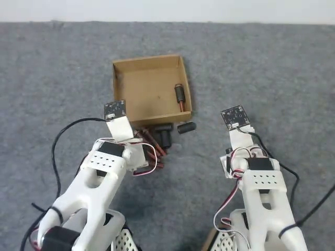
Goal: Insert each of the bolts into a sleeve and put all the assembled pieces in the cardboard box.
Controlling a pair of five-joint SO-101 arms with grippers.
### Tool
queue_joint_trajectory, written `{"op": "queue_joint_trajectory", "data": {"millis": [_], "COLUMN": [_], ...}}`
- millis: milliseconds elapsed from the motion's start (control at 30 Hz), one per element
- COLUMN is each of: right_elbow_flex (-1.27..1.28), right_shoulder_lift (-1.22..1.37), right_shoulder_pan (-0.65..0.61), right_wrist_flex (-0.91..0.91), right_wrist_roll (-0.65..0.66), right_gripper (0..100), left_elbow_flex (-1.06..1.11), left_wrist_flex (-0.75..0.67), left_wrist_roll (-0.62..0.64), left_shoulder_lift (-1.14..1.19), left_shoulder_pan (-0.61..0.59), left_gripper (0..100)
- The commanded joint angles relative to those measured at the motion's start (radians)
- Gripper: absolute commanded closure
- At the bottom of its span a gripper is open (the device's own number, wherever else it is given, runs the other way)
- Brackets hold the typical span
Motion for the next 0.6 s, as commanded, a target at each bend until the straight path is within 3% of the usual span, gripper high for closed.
{"op": "queue_joint_trajectory", "data": {"millis": [0,233,567], "right_elbow_flex": [-0.006,-0.006,-0.006], "right_shoulder_lift": [-0.036,-0.036,-0.036], "right_shoulder_pan": [0.007,0.005,0.005], "right_wrist_flex": [-0.008,-0.010,-0.012], "right_wrist_roll": [0.002,0.002,0.009], "right_gripper": [99.3,99.3,99.3], "left_elbow_flex": [-0.013,-0.113,-0.077], "left_wrist_flex": [0.000,0.212,0.221], "left_wrist_roll": [-0.034,-0.037,-0.098], "left_shoulder_lift": [-0.002,-0.002,0.008], "left_shoulder_pan": [-0.003,0.000,0.103], "left_gripper": [97,97,97]}}
